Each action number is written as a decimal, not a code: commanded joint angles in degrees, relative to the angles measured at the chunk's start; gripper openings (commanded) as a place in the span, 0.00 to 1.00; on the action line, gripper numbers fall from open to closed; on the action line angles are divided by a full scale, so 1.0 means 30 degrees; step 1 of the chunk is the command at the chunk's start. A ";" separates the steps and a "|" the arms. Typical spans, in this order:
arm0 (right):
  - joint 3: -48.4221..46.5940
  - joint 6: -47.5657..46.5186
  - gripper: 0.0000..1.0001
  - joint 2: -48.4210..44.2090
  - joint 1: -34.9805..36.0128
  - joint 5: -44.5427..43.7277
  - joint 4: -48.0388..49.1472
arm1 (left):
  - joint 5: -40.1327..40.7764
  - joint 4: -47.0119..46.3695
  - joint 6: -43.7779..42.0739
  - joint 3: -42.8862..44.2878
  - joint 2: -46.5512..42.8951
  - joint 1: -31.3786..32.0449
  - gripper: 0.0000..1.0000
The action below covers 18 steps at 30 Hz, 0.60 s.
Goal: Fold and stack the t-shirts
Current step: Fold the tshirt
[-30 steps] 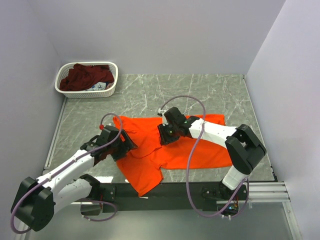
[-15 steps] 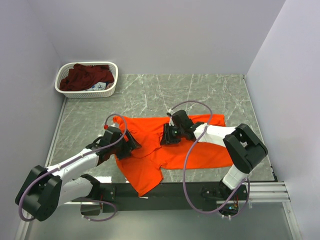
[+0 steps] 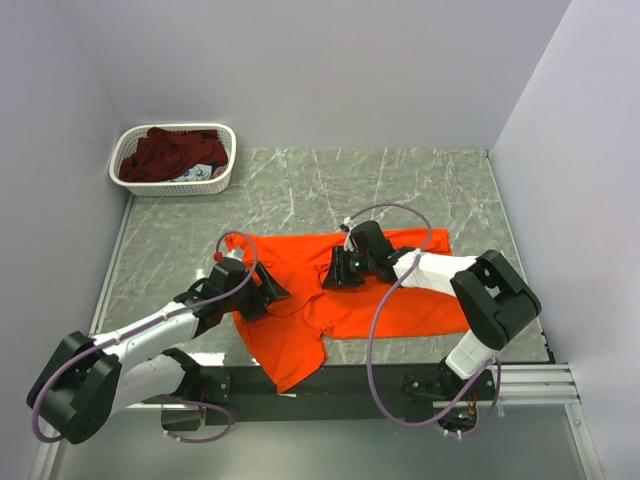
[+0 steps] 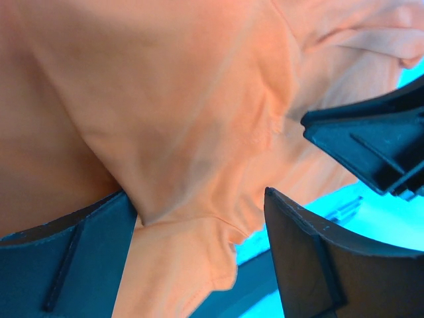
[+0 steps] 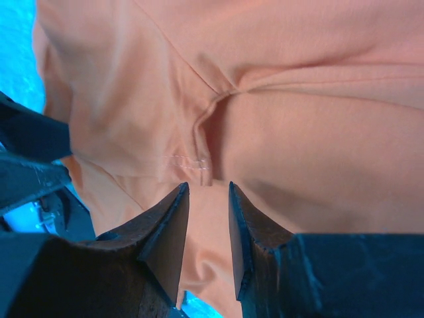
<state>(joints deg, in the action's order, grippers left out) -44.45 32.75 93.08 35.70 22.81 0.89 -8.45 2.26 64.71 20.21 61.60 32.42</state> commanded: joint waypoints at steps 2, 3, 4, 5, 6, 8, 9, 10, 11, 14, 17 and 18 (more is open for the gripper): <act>0.0284 -0.0107 0.38 -0.1318 -0.0328 0.0044 0.0760 | -0.0406 0.0650 0.1018 0.0296 -0.1546 0.0412 0.81; 0.0371 -0.0107 0.38 -0.1319 -0.0358 0.0044 0.0789 | -0.0494 0.0681 0.1193 0.0238 -0.1695 0.0470 0.81; 0.0430 -0.0136 0.38 -0.1377 -0.0329 0.0044 0.0818 | -0.0611 0.0652 0.1485 0.0179 -0.1871 0.0529 0.81; 0.0489 -0.0078 0.38 -0.1406 -0.0387 0.0073 0.0876 | -0.0873 0.0536 0.1632 0.0062 -0.2134 0.0588 0.81; 0.0518 -0.0078 0.37 -0.1436 -0.0445 0.0073 0.0906 | -0.1020 0.0477 0.1779 0.0003 -0.2223 0.0617 0.81; 0.0635 -0.0078 0.37 -0.1552 -0.0504 0.0161 0.0906 | -0.1430 0.0476 0.2219 -0.0085 -0.2399 0.0676 0.81; 0.0665 -0.0107 0.37 -0.1669 -0.0563 0.0190 0.0906 | -0.1751 0.0824 0.2510 -0.0085 -0.2458 0.0763 0.81; 0.0723 -0.0194 0.37 -0.1873 -0.0650 0.0161 0.0819 | -0.1957 0.1147 0.2629 0.0031 -0.2574 0.0793 0.80; 0.0782 -0.0311 0.37 -0.2021 -0.0738 0.0074 0.0731 | -0.2191 0.2165 0.2775 0.0119 -0.2721 0.0822 0.80; 0.0987 -0.0749 0.37 -0.2811 -0.1294 -0.0539 0.0117 | -0.2051 0.4449 0.3128 0.0558 -0.3861 0.0852 0.77; 0.1075 -0.1218 0.37 -0.3807 -0.2639 -0.1445 -0.0908 | -0.0414 0.6856 0.2866 0.1640 -0.5443 0.0852 0.72; 0.1104 -0.1336 0.37 -0.4070 -0.3049 -0.1682 -0.1200 | 0.1130 0.8081 0.2429 0.1991 -0.5708 0.0823 0.72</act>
<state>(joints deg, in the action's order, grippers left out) -41.50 30.98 84.75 29.65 21.50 -0.82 -11.73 17.52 72.66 21.39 47.57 34.72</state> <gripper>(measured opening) 0.371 0.724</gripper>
